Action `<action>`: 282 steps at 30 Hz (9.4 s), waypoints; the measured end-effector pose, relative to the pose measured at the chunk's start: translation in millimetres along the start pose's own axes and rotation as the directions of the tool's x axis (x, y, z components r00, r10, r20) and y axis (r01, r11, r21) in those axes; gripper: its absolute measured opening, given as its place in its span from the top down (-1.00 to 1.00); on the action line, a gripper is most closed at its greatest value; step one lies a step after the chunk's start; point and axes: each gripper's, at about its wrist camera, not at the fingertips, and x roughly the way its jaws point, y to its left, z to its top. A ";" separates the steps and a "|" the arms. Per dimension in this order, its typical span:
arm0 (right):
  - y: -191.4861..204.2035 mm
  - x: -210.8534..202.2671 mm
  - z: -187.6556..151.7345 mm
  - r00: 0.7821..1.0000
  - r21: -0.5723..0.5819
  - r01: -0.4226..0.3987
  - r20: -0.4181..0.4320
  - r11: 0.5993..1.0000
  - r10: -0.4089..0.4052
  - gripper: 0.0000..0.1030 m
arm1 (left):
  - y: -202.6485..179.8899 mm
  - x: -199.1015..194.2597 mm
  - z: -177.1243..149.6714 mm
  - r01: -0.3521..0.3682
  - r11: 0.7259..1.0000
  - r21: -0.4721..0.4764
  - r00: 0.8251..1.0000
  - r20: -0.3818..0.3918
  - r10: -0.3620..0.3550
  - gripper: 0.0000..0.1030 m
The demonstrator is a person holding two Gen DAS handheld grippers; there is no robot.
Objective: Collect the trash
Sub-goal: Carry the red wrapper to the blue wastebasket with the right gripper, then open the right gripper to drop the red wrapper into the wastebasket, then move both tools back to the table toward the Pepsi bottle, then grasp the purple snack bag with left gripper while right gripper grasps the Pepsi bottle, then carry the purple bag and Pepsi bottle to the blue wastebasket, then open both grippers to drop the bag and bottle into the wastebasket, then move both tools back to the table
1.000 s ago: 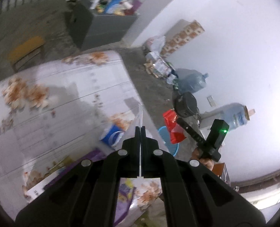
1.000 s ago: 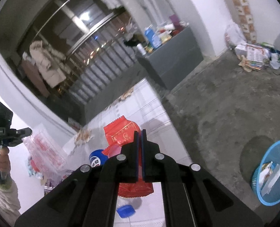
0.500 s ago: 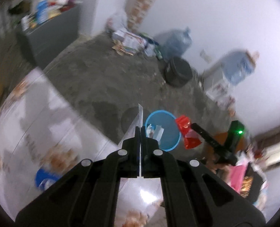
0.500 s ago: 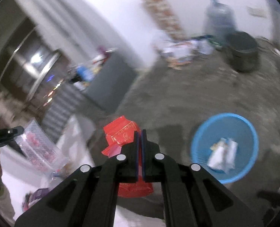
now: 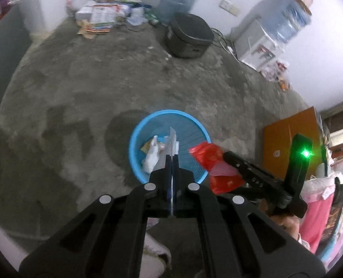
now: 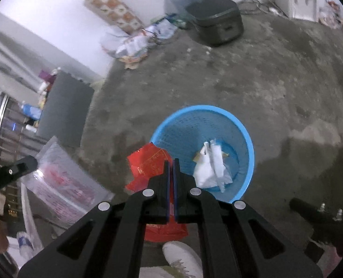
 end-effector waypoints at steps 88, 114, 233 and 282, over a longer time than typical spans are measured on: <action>431.9 -61.3 -274.0 0.880 -0.749 -0.471 -0.435 0.466 0.190 -0.61 | 215.9 -354.6 -548.2 0.313 0.666 -0.677 0.755 0.603 0.257 -0.12; 409.0 -45.7 -277.4 0.880 -0.743 -0.445 -0.465 0.501 0.093 -0.22 | 170.6 -318.1 -454.4 0.135 0.848 -0.512 0.816 0.543 0.198 0.61; -46.7 2.7 -26.1 0.990 0.334 -0.127 -0.016 0.934 0.141 -0.30 | -43.1 9.9 -15.5 -0.097 0.987 0.129 0.983 0.166 0.075 -0.10; 268.1 -112.5 -212.9 0.846 -0.493 -0.526 -0.382 0.693 0.372 -0.54 | 125.8 -383.5 -446.3 -0.233 0.748 -0.621 0.679 0.447 0.583 -0.30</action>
